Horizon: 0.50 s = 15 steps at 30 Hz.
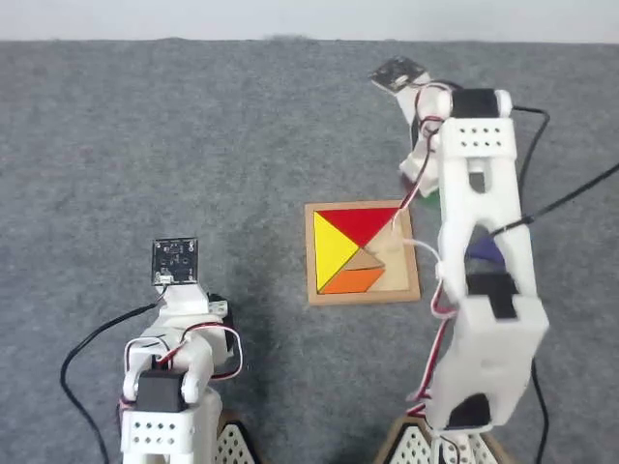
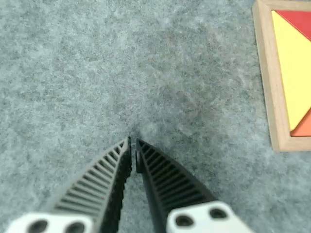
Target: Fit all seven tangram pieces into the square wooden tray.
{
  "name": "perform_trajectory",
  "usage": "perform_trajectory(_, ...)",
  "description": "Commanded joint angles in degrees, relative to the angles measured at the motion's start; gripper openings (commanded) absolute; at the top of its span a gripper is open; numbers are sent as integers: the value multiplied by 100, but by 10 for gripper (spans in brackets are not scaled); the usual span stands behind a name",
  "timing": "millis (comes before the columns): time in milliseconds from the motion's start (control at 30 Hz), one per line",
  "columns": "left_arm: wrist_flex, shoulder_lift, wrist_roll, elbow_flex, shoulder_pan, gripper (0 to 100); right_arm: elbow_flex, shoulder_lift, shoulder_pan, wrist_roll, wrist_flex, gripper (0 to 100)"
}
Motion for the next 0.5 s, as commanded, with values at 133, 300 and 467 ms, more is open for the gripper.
perform_trajectory(133,9,-114,-62,-66,-35,14,3666,-2589,-963,-598,-1868,9)
perform_trajectory(300,9,-114,-62,-66,-35,14,5477,-3046,-1191,-1116,-3327,12)
perform_trajectory(467,9,-114,-62,-66,-35,14,5574,-2589,-1174,-1415,-3714,11)
